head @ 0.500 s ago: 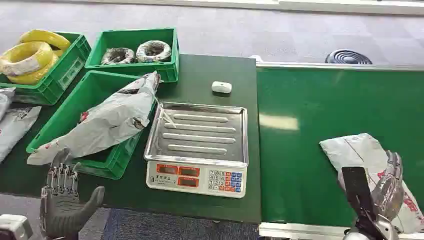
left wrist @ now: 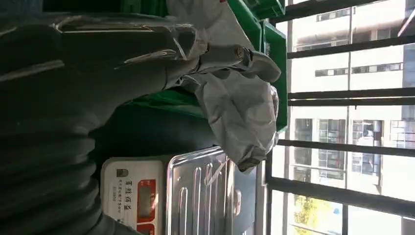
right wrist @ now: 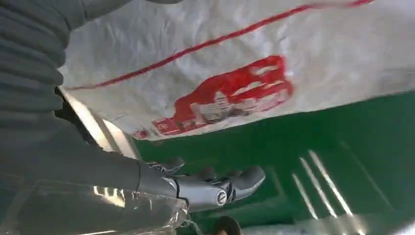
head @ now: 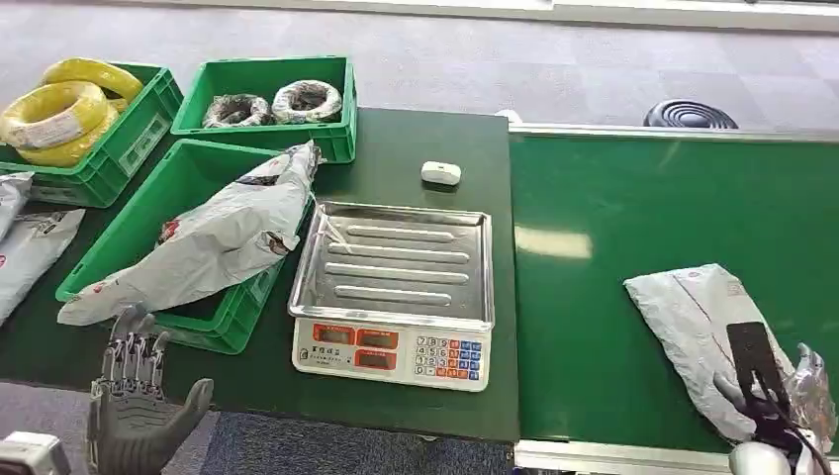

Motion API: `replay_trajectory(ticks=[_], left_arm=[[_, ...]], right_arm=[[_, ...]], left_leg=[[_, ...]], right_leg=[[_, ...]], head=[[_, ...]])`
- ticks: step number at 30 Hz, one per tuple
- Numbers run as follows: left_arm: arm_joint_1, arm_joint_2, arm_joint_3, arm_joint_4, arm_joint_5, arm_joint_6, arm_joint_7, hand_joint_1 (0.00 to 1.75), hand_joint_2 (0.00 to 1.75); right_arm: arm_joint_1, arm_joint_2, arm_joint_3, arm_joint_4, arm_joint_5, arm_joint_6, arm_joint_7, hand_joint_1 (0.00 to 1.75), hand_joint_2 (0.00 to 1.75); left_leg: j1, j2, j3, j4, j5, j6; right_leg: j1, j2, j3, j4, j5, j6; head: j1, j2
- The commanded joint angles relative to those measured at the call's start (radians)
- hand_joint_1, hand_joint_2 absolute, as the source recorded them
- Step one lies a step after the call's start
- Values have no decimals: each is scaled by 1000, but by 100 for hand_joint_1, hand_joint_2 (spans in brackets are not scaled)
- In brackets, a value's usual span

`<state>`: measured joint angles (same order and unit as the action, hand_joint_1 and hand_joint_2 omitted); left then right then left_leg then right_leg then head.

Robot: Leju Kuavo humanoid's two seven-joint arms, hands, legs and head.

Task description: Moved the parcel from conveyor to table for the left to box.

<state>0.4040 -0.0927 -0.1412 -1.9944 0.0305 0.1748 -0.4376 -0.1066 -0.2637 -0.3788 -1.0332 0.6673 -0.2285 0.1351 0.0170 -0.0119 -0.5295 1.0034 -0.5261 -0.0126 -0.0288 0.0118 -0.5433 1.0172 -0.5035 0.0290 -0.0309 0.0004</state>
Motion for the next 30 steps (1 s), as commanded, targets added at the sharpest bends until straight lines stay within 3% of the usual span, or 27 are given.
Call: replay_trajectory(ticks=[1,7,8,9,12,16,20,25,27,30], left_arm=[[-2,71,-85,35,13,55,3,0,175],[12,88,-85,23,32,88,0,0,175],[14,90,-85,21,36,96,-2,0,175],[17,93,-86,20,37,98,-3,0,175],[26,100,-95,17,38,113,-7,0,175],[26,99,-95,17,38,113,-7,0,175],[28,115,-111,12,49,140,-13,0,175],[22,120,-110,11,53,145,-10,0,175],[24,110,-97,10,47,141,-13,0,175],[34,93,-75,-4,40,136,-19,0,175]], right_arm=[[-119,-130,30,441,139,-12,171,0,175],[-168,-115,42,452,133,36,150,0,175],[-178,-118,50,459,136,36,142,94,175],[-189,-116,55,460,138,38,141,150,175],[-214,-123,69,476,132,45,127,162,175],[-212,-124,68,477,132,45,127,159,175],[-224,-122,85,443,90,26,79,171,175],[-234,-114,117,335,-16,78,21,173,175],[-220,-98,135,232,-155,154,-81,175,175],[-193,-68,224,-51,-268,103,-159,175,175]], left_leg=[[0,1,1,-2,1,0],[2,3,0,-4,3,1],[2,2,0,-2,1,1],[2,2,0,-2,1,1],[1,4,1,-1,0,1],[1,3,1,-2,2,1],[1,3,2,-1,1,1],[0,5,0,-1,1,1],[0,6,-1,-2,1,1],[0,8,-3,-3,2,1]], right_leg=[[1,0,1,-2,1,-2],[2,0,-1,-3,3,-3],[2,1,-1,-2,2,-2],[2,1,0,-1,1,-2],[2,2,1,0,1,-1],[1,1,1,-1,2,-2],[1,1,1,-1,1,-2],[1,3,-1,0,2,-2],[0,4,-2,0,2,-2],[1,6,-4,0,4,-3]], head=[[0,0],[0,0],[-1,0],[0,0],[0,0],[0,0],[0,0],[0,0],[0,0],[0,0]])
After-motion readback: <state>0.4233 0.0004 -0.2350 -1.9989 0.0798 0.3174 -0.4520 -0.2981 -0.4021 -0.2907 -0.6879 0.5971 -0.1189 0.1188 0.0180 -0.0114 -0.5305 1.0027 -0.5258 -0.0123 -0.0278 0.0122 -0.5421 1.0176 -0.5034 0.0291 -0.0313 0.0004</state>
